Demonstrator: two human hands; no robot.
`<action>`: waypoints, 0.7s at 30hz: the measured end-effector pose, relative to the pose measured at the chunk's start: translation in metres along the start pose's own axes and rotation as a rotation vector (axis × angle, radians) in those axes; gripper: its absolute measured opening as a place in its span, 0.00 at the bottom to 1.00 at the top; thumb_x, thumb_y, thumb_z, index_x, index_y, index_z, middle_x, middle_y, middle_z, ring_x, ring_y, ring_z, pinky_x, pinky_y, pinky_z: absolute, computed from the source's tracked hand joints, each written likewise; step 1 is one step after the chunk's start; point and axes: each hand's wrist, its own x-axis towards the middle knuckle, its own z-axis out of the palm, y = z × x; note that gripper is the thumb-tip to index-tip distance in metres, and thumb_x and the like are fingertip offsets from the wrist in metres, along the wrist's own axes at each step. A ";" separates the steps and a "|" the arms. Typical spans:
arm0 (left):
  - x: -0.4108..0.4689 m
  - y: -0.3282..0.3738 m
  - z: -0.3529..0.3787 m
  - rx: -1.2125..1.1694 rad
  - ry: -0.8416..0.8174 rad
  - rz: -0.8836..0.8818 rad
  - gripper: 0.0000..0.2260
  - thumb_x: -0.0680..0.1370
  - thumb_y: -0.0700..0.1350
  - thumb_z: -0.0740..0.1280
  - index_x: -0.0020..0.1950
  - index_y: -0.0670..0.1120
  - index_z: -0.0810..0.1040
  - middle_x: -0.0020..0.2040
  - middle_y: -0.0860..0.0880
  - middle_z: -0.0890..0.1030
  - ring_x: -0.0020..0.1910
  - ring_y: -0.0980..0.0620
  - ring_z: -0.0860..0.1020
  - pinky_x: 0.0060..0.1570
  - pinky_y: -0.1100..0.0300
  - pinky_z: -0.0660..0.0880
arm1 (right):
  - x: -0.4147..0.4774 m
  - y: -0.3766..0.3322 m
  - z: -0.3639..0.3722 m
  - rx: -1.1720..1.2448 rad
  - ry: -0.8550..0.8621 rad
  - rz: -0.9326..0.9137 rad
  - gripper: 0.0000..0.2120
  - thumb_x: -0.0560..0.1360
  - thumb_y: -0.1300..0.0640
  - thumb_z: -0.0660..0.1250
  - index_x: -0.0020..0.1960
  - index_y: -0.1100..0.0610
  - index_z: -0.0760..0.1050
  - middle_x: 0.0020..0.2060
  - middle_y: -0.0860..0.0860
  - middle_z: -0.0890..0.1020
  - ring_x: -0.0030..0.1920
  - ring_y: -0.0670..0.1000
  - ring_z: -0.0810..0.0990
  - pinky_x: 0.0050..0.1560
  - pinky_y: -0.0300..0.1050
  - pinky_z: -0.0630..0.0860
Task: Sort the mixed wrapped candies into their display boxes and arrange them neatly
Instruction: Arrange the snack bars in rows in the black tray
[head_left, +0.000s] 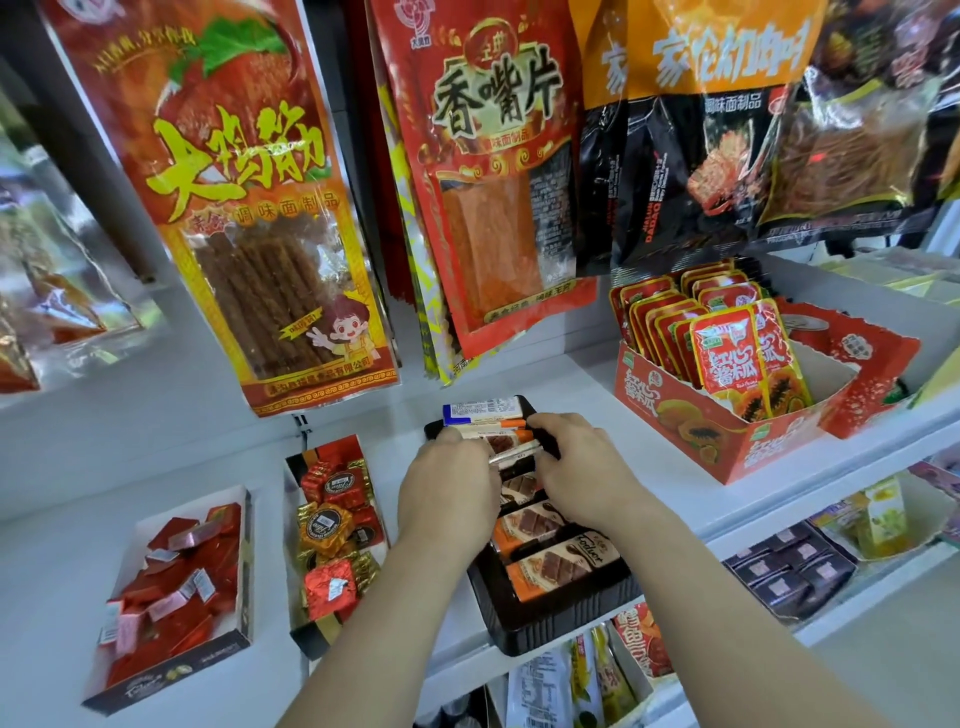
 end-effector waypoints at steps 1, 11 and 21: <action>-0.001 0.001 0.000 -0.029 0.004 0.000 0.13 0.80 0.47 0.61 0.63 0.50 0.78 0.58 0.47 0.74 0.56 0.47 0.74 0.51 0.56 0.73 | 0.001 0.002 0.001 -0.005 0.008 0.020 0.21 0.78 0.60 0.58 0.70 0.51 0.68 0.64 0.54 0.72 0.64 0.59 0.69 0.63 0.54 0.70; 0.012 -0.015 -0.003 -0.022 0.099 -0.012 0.14 0.79 0.42 0.62 0.65 0.52 0.74 0.57 0.49 0.78 0.57 0.48 0.74 0.50 0.54 0.73 | 0.023 -0.005 0.008 -0.115 0.043 0.071 0.12 0.76 0.54 0.63 0.58 0.47 0.77 0.55 0.52 0.70 0.56 0.58 0.72 0.56 0.54 0.75; 0.013 -0.013 -0.018 -0.425 0.253 -0.015 0.09 0.80 0.46 0.64 0.60 0.52 0.73 0.48 0.52 0.81 0.45 0.50 0.80 0.43 0.51 0.77 | 0.022 0.003 -0.023 0.434 0.029 0.006 0.04 0.74 0.61 0.70 0.43 0.52 0.82 0.39 0.52 0.85 0.44 0.55 0.83 0.51 0.55 0.78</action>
